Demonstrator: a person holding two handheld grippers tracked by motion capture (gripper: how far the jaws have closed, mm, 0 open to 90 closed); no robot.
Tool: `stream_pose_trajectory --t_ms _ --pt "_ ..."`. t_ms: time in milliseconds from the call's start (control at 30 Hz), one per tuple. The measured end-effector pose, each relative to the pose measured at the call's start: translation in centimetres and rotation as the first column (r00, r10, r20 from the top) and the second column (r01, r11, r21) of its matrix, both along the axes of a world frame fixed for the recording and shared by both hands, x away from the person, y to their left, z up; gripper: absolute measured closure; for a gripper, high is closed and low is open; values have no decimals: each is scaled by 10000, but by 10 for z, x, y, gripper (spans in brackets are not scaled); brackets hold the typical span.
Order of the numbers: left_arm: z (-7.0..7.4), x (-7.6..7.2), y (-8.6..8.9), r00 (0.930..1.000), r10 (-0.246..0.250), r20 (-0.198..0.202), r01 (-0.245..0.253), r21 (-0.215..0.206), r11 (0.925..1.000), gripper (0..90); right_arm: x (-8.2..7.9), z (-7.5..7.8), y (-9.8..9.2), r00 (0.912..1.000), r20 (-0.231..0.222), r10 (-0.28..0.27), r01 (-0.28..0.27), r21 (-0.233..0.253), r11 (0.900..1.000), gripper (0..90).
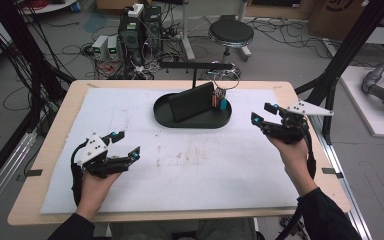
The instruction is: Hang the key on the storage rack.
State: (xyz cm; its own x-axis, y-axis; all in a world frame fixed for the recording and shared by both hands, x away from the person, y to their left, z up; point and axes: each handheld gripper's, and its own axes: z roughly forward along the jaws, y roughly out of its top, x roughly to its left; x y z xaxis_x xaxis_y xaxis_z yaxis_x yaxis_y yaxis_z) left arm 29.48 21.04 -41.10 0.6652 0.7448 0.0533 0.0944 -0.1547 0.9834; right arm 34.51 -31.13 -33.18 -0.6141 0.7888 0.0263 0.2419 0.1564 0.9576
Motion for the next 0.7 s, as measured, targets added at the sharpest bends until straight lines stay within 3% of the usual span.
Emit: stream_pose_trajectory --t_ms 200,267,433,567,700 --pt "-2 -1 3 9997 202 117 -204 114 9997 230 -15 -32 -12 9992 -285 -270 269 -22 9996 321" --pt "-2 -1 5 9995 273 125 -275 129 9995 230 -15 -42 -17 9978 -578 -323 317 -121 9994 319" --pt "-3 -1 11 9989 449 123 -450 74 9990 230 -17 -53 -22 9952 -792 -575 553 -300 9980 313" --pt "-4 1 16 9976 596 -342 -600 -109 9981 230 -17 -59 -21 9942 -883 -616 564 -600 9966 305" --pt "-4 3 19 9968 705 -364 -710 -117 9974 230 -17 -62 -21 9937 -913 -649 578 -787 9952 305"
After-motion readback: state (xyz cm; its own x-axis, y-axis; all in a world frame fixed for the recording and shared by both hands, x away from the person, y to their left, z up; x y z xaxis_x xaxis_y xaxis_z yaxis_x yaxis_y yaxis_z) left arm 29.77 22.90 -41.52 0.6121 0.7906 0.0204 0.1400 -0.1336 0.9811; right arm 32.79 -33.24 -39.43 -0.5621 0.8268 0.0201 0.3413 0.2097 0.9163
